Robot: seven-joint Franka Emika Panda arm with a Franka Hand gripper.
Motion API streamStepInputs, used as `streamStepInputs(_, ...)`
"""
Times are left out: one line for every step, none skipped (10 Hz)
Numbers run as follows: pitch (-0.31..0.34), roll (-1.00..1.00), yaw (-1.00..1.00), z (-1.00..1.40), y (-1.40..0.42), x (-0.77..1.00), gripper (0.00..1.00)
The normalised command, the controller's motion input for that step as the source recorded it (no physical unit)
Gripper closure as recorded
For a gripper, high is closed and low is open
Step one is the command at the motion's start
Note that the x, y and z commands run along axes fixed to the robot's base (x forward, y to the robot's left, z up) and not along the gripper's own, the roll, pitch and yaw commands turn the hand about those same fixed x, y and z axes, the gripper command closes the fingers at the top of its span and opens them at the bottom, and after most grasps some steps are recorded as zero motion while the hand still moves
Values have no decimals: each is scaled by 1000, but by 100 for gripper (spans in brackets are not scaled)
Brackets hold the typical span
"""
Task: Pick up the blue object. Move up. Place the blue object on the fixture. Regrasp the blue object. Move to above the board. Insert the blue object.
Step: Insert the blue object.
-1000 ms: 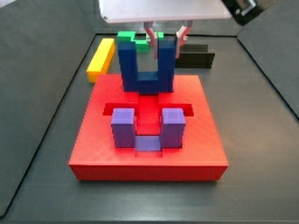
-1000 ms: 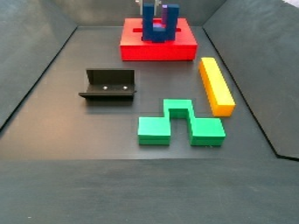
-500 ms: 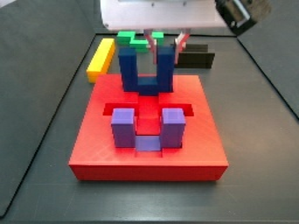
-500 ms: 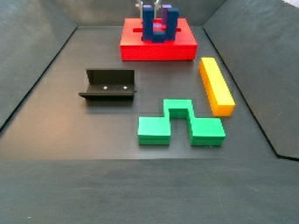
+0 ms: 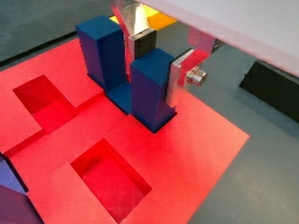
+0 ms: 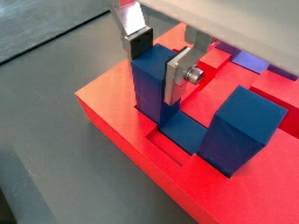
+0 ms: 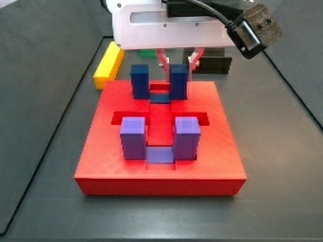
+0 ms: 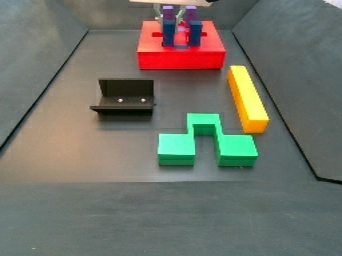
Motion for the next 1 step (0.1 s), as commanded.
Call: streamStepInputs(0,0,0,0,0,0,100)
